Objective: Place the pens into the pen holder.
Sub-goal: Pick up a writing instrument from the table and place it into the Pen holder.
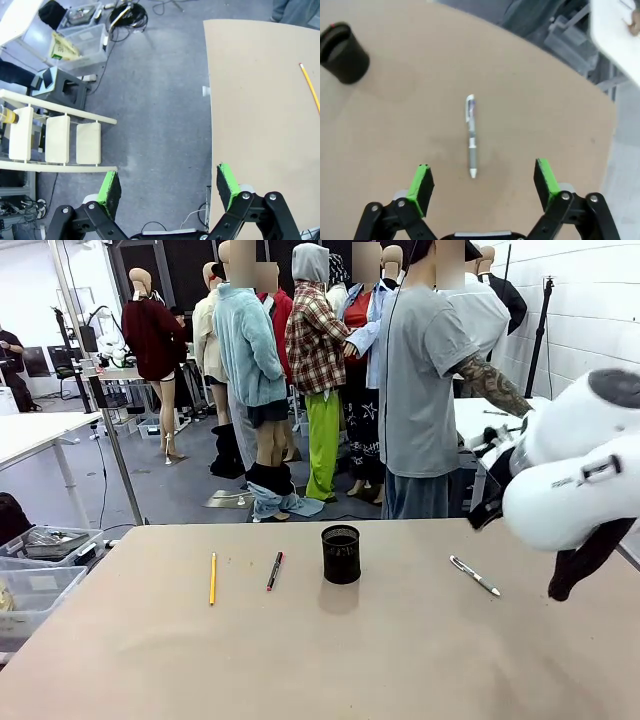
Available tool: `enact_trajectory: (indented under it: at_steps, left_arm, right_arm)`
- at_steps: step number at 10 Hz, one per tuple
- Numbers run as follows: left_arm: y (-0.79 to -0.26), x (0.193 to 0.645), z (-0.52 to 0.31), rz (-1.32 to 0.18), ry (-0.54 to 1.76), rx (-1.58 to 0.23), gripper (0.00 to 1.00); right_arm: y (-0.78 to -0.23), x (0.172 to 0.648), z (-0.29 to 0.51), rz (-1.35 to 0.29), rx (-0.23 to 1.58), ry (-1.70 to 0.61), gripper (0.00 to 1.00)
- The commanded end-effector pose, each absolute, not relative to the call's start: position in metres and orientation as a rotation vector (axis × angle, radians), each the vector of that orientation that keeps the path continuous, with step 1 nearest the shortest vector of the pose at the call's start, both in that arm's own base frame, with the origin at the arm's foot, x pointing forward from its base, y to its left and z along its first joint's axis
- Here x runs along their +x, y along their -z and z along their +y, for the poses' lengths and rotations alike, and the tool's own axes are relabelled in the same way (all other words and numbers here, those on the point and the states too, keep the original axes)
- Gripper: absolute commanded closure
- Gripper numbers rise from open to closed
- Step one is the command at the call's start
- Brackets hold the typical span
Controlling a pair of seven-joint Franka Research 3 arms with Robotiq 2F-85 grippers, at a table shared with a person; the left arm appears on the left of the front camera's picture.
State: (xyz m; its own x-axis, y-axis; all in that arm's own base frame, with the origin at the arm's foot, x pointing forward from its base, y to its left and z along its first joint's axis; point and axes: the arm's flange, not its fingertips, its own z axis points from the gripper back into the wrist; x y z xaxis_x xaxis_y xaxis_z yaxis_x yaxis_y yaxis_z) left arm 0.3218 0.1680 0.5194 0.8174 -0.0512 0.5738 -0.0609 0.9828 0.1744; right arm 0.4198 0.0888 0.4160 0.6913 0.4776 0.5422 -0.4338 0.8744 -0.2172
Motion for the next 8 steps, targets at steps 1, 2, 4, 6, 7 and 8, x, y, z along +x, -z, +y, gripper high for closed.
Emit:
enact_trajectory:
  at_steps: [1,2,4,6,7,8]
  left_arm:
    - [-0.52,0.321,0.168,-0.619,-0.007,0.183,0.0]
    - [-0.52,0.321,0.168,-0.619,-0.007,0.183,0.0]
    - [-0.52,0.321,0.168,-0.619,-0.007,0.183,0.0]
    - [-0.52,0.321,0.168,-0.619,-0.007,0.183,0.0]
    - [-0.52,0.321,0.168,-0.619,-0.007,0.183,0.0]
    - [-0.52,0.321,0.168,-0.619,-0.007,0.183,0.0]
  right_arm:
    - [-0.437,0.415,0.079,-0.668,-0.085,-0.485,0.0]
    - [-0.437,0.415,0.079,-0.668,-0.085,-0.485,0.0]
    - [-0.42,0.42,0.087,-0.638,-0.075,-0.503,0.0]
    - [-0.415,0.452,0.085,-0.526,-0.038,-0.505,0.0]
    - [-0.414,0.475,0.078,-0.459,-0.045,-0.482,0.0]
    - [-0.409,0.494,0.074,-0.376,-0.037,-0.485,0.0]
